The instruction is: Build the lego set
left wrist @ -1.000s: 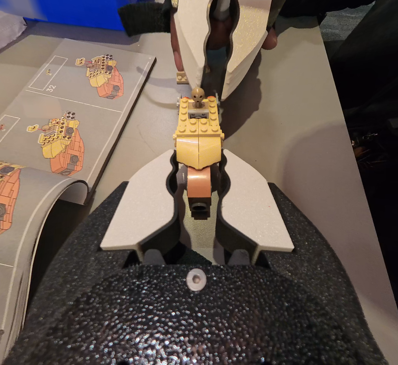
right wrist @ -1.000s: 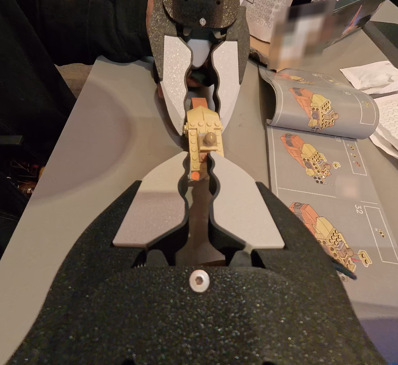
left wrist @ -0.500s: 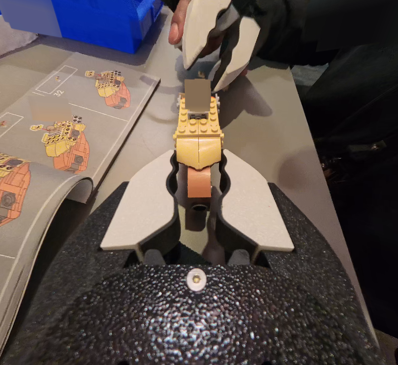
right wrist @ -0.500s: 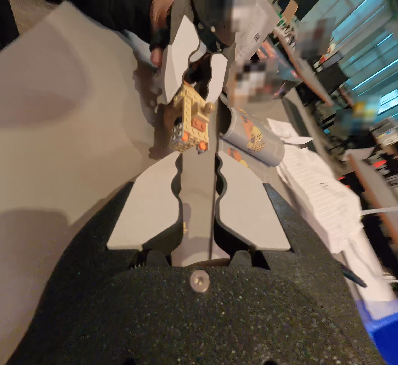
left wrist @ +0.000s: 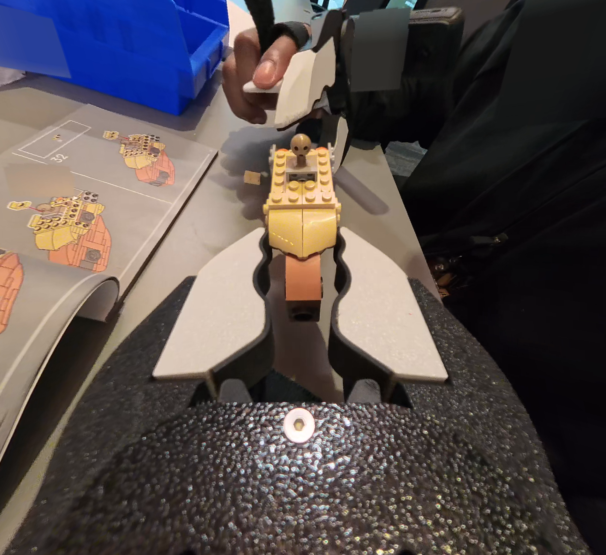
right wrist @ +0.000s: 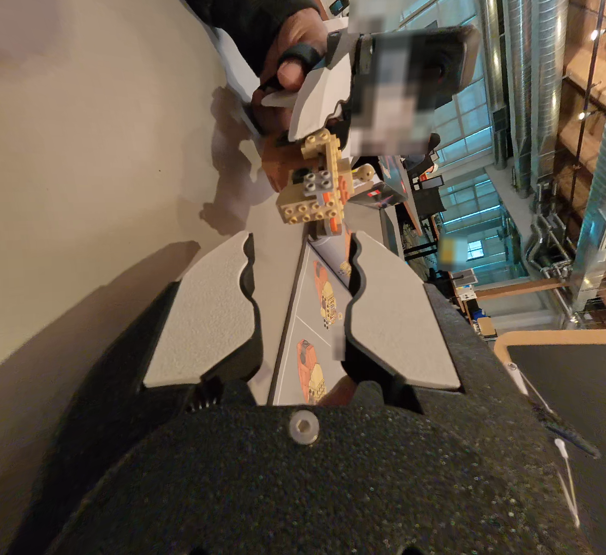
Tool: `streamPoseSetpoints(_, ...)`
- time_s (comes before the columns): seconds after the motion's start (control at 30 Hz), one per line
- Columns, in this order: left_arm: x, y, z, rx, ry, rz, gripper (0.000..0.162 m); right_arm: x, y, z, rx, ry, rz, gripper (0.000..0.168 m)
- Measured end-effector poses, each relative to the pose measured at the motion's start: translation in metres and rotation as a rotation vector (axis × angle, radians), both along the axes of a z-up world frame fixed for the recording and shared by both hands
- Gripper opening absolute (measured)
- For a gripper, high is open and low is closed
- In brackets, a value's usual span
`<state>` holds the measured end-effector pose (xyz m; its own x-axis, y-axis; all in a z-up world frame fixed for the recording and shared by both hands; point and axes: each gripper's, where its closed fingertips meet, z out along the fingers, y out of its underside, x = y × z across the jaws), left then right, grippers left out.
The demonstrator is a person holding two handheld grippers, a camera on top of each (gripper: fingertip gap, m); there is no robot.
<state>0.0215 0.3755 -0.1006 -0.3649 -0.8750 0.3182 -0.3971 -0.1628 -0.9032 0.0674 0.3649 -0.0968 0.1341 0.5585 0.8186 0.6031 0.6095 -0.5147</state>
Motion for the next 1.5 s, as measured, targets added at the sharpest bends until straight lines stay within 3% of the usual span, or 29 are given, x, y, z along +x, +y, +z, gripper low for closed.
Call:
streamPoseSetpoints(1.13,0.0,-0.018,-0.006,-0.011,0.042,-0.081,0.037,-0.023,-0.019,-0.003,0.133,-0.041,0.09,0.056)
streamPoseSetpoints(1.5,0.001,-0.021,-0.008,-0.018,0.06,-0.089,0.037,-0.025,-0.019,-0.003,0.156,-0.049,0.093,0.045)
